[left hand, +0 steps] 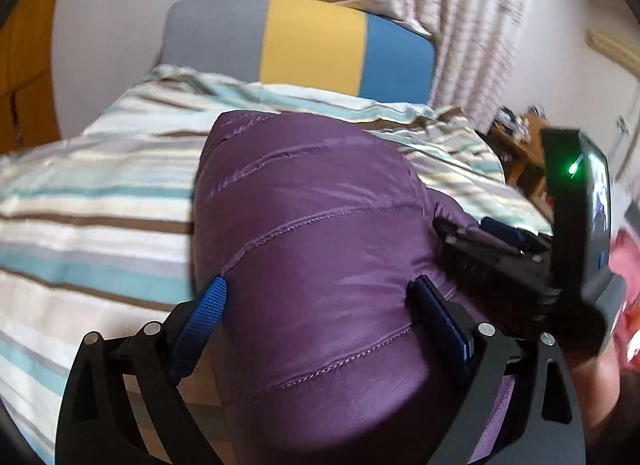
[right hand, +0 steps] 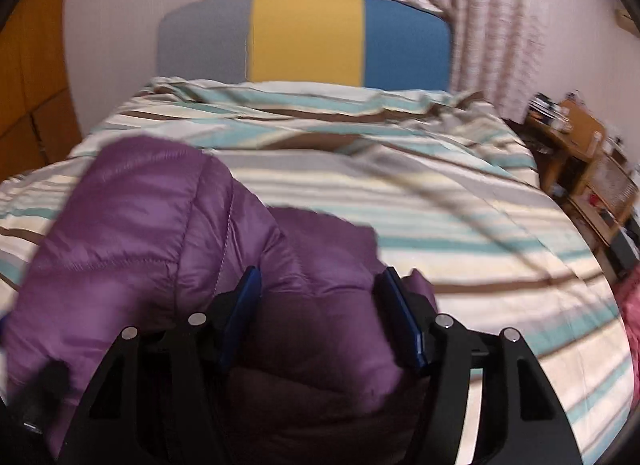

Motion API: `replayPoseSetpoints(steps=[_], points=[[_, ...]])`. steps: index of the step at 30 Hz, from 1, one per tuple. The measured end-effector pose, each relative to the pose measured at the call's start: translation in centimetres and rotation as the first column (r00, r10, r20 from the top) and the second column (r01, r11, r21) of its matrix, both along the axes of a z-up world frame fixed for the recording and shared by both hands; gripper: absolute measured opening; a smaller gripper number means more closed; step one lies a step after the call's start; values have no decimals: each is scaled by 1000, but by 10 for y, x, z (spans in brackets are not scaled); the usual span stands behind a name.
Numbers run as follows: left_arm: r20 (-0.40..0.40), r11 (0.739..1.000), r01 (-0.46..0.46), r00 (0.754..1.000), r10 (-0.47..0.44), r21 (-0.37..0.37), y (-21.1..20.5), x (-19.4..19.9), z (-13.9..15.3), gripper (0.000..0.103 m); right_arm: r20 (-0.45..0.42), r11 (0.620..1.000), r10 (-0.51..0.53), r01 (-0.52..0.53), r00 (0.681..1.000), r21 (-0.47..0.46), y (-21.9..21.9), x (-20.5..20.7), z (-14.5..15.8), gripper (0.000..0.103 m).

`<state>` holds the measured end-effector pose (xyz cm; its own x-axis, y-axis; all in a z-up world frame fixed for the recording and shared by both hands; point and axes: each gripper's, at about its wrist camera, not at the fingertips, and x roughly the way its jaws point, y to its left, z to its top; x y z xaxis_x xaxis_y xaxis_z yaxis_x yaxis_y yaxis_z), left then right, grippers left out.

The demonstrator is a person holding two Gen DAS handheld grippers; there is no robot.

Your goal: Fold large clothes

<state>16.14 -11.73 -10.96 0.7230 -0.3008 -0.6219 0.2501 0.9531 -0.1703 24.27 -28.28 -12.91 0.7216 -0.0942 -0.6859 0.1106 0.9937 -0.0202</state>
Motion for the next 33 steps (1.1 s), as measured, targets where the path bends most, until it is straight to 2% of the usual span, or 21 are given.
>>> replayPoseSetpoints(steps=[3, 6, 9, 13, 17, 20, 23, 25, 29, 33], points=[[23, 998, 30, 999, -31, 60, -13, -5, 0, 94, 39, 999, -47, 46, 998, 24, -15, -10, -18, 62], [-34, 998, 14, 999, -12, 54, -13, 7, 10, 94, -13, 996, -36, 37, 999, 79, -25, 2, -25, 62], [-93, 999, -50, 994, 52, 19, -6, 32, 26, 94, -38, 995, -19, 22, 999, 94, -27, 8, -27, 63], [-118, 983, -143, 981, 156, 114, -14, 71, 35, 94, -25, 995, -26, 28, 999, 92, -28, 5, -26, 63], [-177, 961, -173, 961, 214, 217, -27, 108, 15, 94, -20, 996, -30, 32, 999, 83, -26, 4, -25, 63], [-192, 949, -180, 953, 234, 259, -29, 115, -7, 97, -18, 996, -38, 39, 999, 76, -22, 2, -23, 63], [-155, 948, -194, 959, 237, 251, -23, 112, -23, 98, -20, 997, -34, 35, 999, 69, -20, 3, -22, 64], [-148, 954, -205, 959, 240, 220, -14, 111, -32, 100, -44, 998, -14, 16, 999, 61, -17, 7, -21, 64], [-174, 962, -221, 953, 248, 157, -2, 114, -44, 100, -120, 999, 44, -40, 992, 32, -14, 30, -18, 75], [-202, 963, -245, 943, 264, 112, 8, 117, -49, 100, -91, 996, 60, -55, 994, 64, -17, 41, -31, 75]])
